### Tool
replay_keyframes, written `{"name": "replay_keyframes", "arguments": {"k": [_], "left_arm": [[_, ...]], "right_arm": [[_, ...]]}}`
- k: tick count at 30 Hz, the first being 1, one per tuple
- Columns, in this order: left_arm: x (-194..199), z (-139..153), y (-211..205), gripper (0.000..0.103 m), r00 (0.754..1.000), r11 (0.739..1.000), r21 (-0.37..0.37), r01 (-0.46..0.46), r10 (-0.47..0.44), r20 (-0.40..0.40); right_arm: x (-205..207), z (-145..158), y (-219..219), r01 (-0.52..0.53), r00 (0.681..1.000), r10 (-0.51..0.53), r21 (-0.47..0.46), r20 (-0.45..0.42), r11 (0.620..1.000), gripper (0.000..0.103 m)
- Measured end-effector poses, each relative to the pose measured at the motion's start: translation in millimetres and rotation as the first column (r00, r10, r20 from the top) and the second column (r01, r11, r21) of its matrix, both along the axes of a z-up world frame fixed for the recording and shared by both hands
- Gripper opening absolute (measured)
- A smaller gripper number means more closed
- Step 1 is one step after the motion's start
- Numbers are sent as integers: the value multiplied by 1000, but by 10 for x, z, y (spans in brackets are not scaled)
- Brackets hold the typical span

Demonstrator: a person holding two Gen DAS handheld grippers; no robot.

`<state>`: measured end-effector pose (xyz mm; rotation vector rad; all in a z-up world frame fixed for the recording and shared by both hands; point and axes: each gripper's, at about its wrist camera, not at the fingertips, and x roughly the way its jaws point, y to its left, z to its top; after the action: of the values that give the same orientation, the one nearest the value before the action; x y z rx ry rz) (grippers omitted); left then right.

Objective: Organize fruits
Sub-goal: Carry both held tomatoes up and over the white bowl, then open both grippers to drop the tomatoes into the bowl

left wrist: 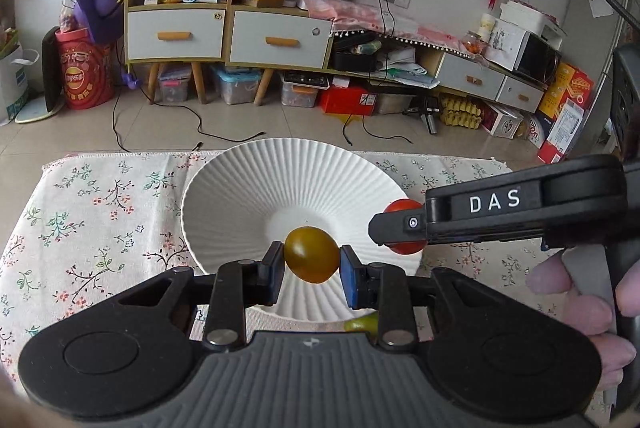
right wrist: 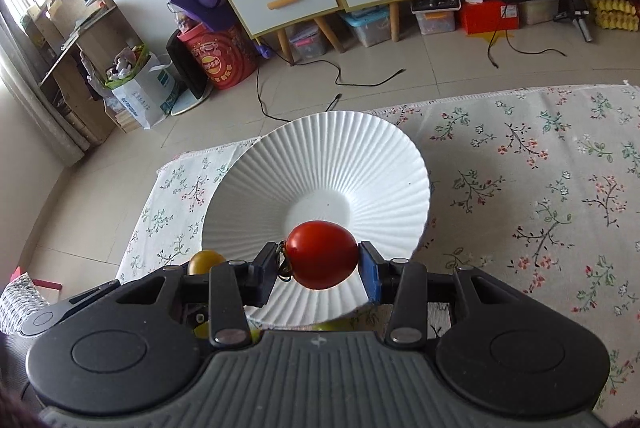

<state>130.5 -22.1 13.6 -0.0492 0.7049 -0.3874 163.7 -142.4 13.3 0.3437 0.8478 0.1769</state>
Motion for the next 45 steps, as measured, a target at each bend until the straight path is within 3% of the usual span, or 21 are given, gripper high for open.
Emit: {"name": "replay_keyframes", "arguments": {"k": [12, 31, 34, 37, 45], "left_arm": [[341, -298, -83, 20, 998, 999, 3, -42, 42, -37], [364, -326, -166, 22, 1000, 999, 52, -4, 5, -25], [365, -304, -168, 32, 1000, 999, 50, -3, 4, -27], [317, -274, -170, 45, 1000, 998, 61, 3, -2, -29], [134, -107, -89, 68, 999, 997, 78, 4, -1, -39]], "right_arm": [[305, -208, 0, 3, 999, -2, 33, -32, 999, 39], [321, -207, 45, -35, 999, 36, 17, -33, 999, 43], [305, -178, 26, -40, 999, 41, 29, -28, 999, 45], [250, -119, 8, -40, 999, 41, 33, -16, 999, 55], [38, 59, -54, -14, 1000, 13, 25, 14, 1000, 73]]}}
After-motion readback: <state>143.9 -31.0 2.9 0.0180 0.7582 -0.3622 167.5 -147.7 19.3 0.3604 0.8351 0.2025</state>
